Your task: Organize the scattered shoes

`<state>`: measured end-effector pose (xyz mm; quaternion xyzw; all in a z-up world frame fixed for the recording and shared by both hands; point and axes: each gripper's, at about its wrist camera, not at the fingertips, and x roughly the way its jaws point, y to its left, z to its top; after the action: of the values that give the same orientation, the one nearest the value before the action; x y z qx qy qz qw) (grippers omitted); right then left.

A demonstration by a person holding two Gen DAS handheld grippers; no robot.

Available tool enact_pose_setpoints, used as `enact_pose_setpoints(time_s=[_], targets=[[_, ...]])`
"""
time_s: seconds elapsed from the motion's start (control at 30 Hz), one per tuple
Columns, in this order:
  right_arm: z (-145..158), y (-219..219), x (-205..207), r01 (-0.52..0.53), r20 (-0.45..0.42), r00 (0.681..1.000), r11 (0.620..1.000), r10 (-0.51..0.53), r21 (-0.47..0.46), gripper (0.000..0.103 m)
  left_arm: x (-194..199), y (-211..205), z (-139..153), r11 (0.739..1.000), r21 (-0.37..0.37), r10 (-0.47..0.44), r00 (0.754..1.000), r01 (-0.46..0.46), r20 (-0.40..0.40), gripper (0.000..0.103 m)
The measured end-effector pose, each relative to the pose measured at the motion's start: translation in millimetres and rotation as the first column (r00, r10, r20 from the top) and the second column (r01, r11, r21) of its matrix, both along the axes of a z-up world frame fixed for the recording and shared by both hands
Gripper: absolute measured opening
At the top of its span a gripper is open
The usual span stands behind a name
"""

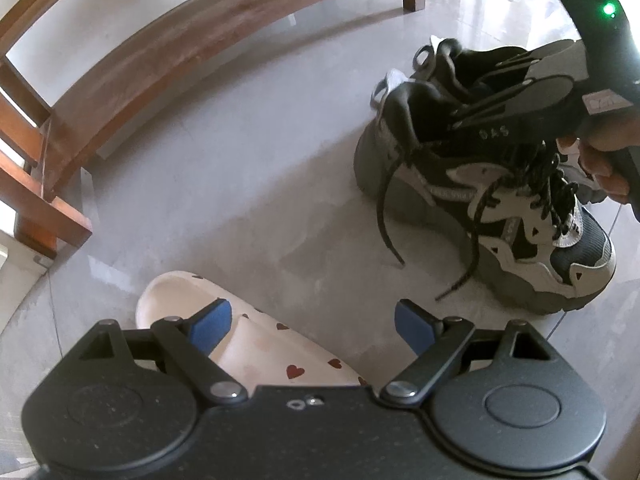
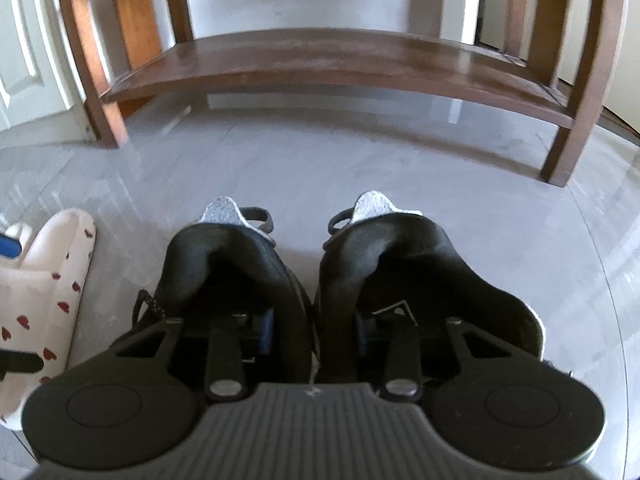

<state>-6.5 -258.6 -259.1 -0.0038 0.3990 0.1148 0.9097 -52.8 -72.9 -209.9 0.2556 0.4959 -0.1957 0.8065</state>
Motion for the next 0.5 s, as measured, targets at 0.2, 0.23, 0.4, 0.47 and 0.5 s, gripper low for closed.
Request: enact_pose_setpoints(time_s=[0.2,0.23,0.4,0.47,0.5], targets=[[3.3,-4.2,-8.1,0.045,0.037,0.998,0.999,-0.046,0.016,0.039,-1.3,0.1,4.4,1.000,-0.013,-0.005,1.000,0.006,0.012,0.089],[4.2,-4.2,-10.6,0.051,0.048,0.997,0.999,-0.052,0.018,0.039,-1.2,1.3,3.9,1.000,-0.011,-0.002,1.000,0.002,0.011,0.089],[8.3,-3.9,-23.4,0.081,0.103,0.991,0.996,-0.083,0.029,0.038,-1.5,3.9,0.7,1.000,-0.010,0.006,1.000,-0.006,-0.004,0.089],[10.2,-5.7,-33.2,0.100,0.148,0.983,0.994,-0.105,0.043,0.038,-2.4,4.5,-1.6,1.000,0.001,-0.001,1.000,0.001,-0.006,0.089],[11.3,-6.5,-37.9,0.108,0.169,0.979,0.993,-0.115,0.048,0.038,-2.7,5.1,-2.5,1.000,0.003,-0.003,1.000,0.003,-0.011,0.089]])
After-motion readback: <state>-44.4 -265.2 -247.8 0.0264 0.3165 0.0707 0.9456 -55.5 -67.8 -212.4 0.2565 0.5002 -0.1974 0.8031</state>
